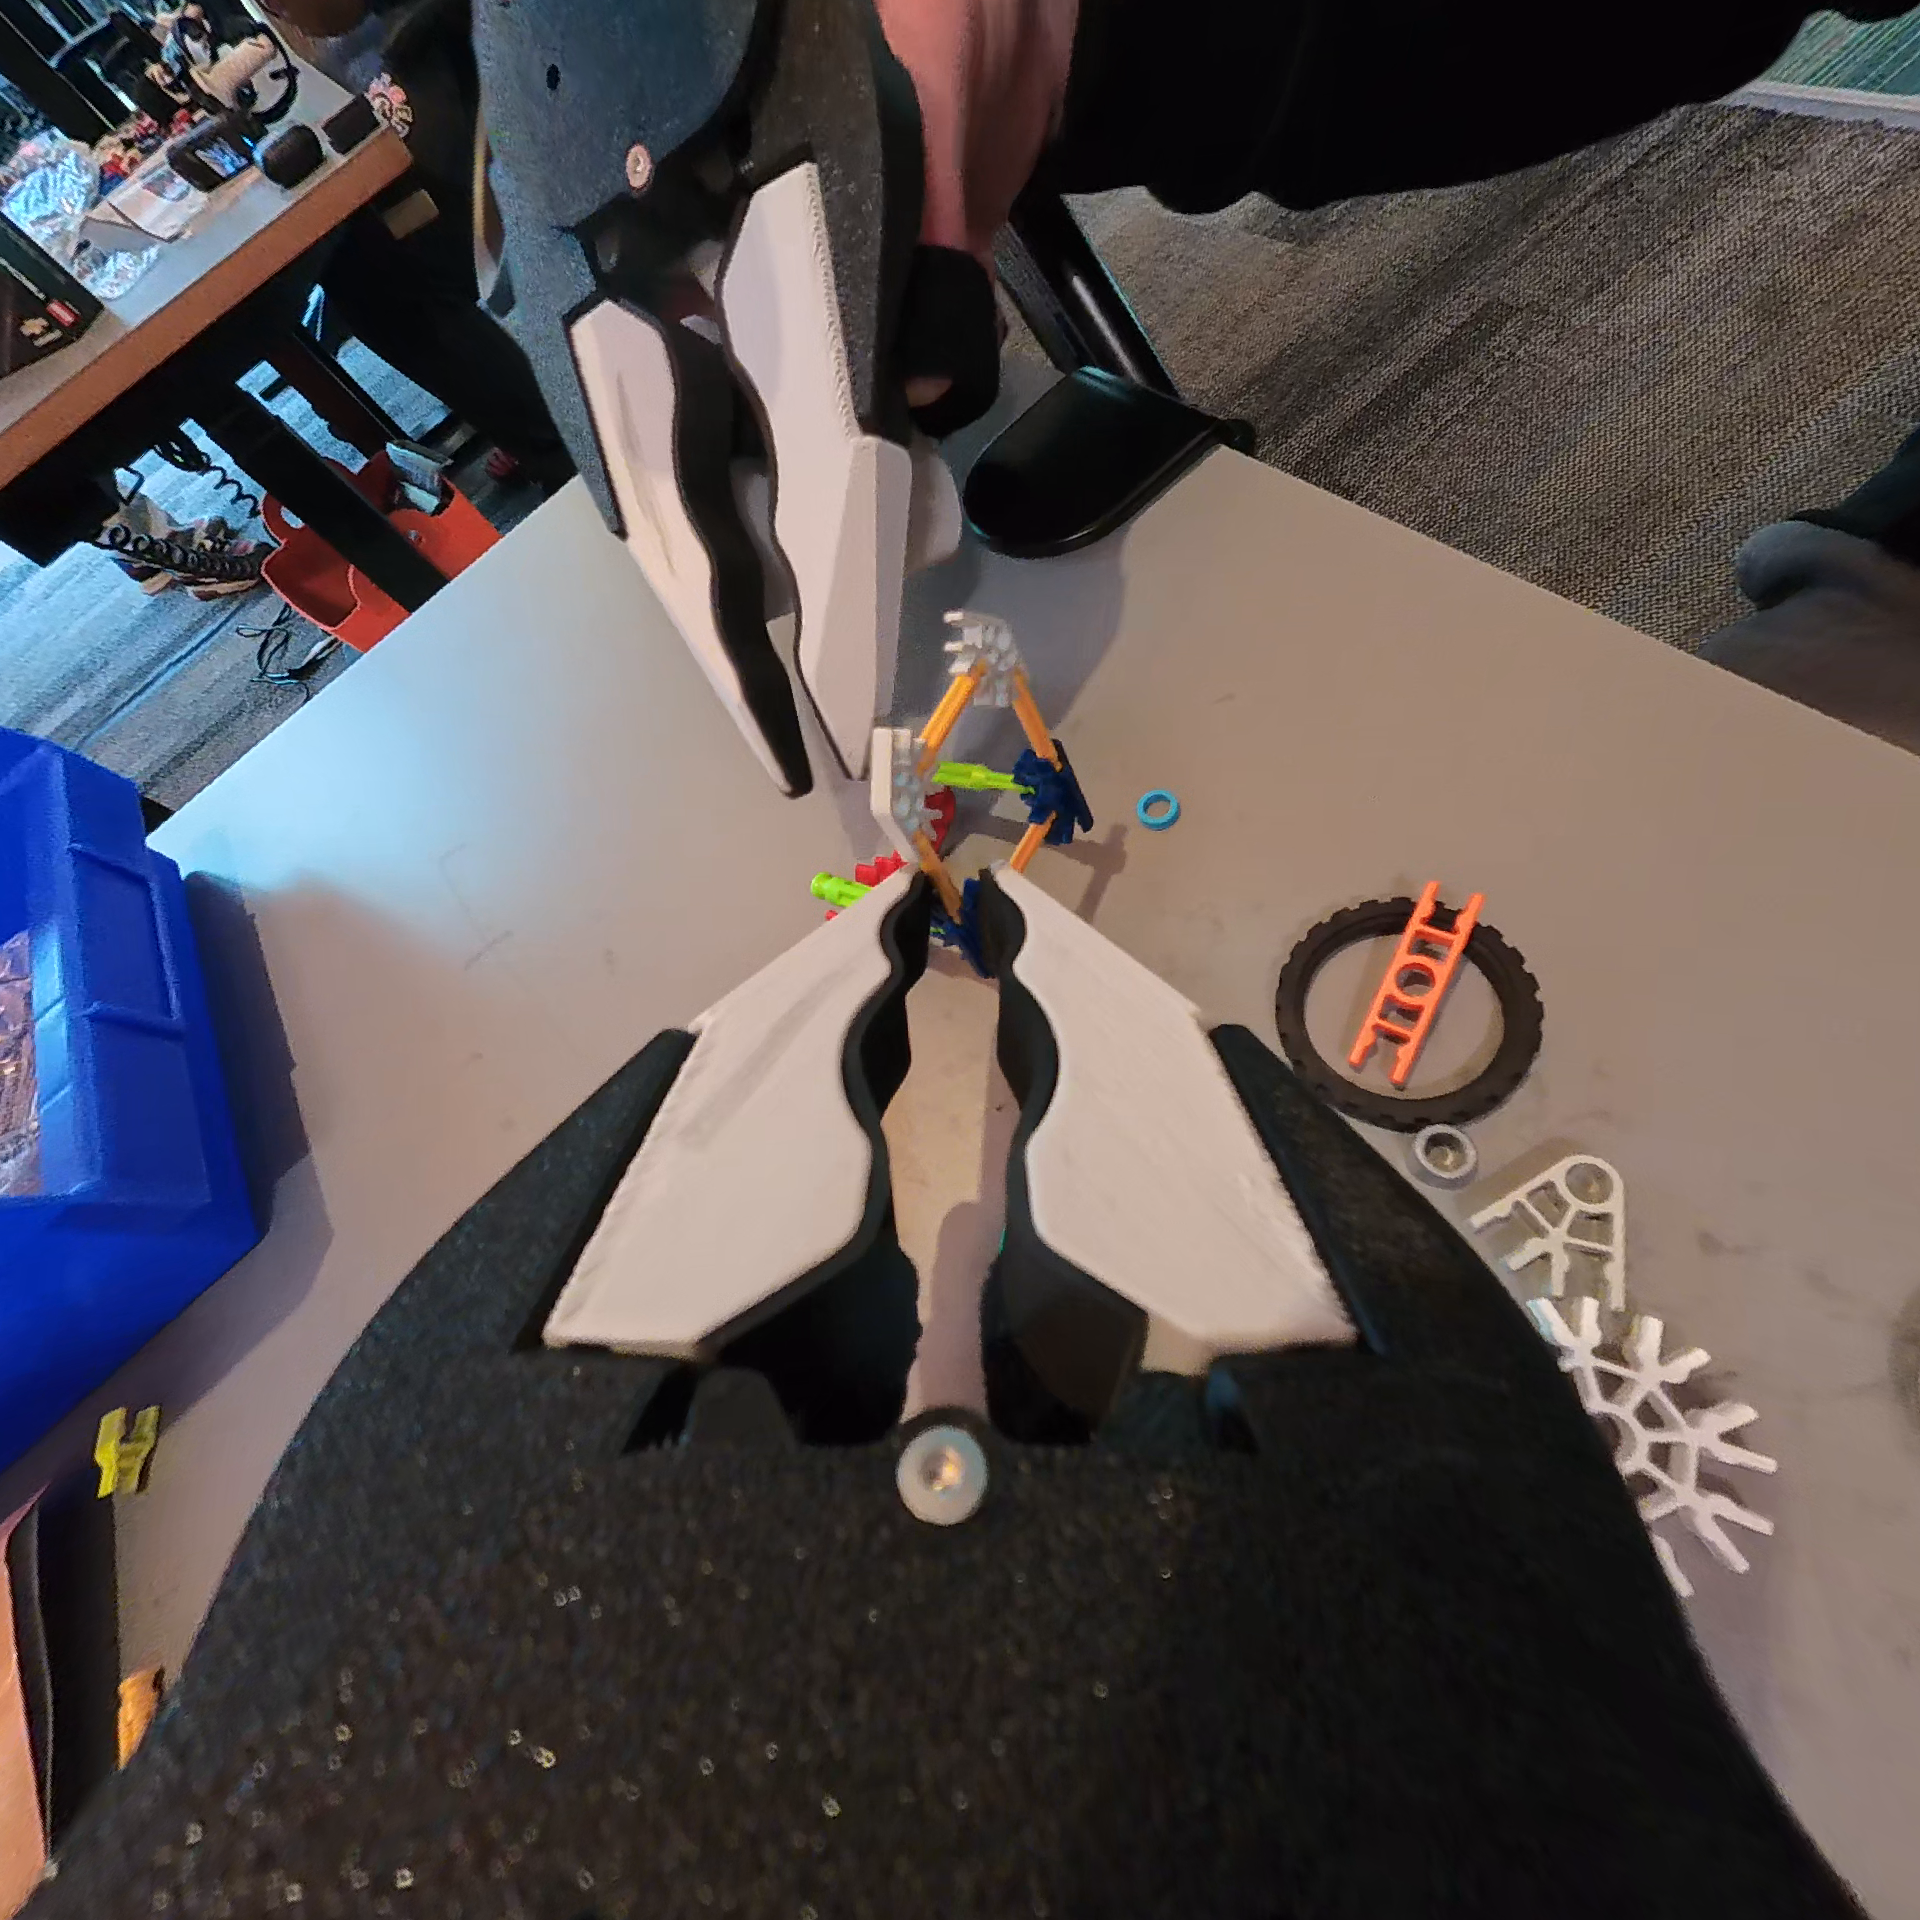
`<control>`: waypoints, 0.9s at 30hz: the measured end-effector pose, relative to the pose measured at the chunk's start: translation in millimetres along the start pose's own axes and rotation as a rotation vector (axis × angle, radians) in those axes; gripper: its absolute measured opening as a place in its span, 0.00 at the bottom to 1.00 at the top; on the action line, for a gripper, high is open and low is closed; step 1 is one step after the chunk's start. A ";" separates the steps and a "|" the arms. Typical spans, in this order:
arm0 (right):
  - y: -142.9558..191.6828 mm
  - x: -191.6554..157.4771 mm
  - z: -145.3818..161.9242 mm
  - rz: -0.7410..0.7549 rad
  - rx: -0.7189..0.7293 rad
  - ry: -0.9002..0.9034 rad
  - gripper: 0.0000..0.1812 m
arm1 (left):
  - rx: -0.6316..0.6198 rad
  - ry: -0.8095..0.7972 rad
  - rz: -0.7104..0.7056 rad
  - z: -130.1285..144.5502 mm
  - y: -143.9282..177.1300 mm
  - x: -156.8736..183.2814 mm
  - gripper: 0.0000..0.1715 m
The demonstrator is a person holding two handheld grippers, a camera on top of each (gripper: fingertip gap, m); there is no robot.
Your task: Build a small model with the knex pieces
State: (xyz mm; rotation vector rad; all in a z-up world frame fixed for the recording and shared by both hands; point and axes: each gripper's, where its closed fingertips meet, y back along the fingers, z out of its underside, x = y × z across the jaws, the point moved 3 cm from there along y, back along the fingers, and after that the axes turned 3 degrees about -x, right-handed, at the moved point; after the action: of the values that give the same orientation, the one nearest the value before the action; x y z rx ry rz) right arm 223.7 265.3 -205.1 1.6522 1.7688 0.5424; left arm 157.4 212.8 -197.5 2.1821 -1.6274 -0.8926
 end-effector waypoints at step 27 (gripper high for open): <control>-31.9 0.7 0.8 0.036 -0.089 0.059 0.05 | -0.020 0.012 -0.009 2.1 -3.9 -0.1 0.04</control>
State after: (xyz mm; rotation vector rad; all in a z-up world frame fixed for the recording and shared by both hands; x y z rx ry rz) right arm 201.5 262.0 -227.7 1.6244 1.7344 0.6824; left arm 159.0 214.5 -201.3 2.1786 -1.5972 -0.8928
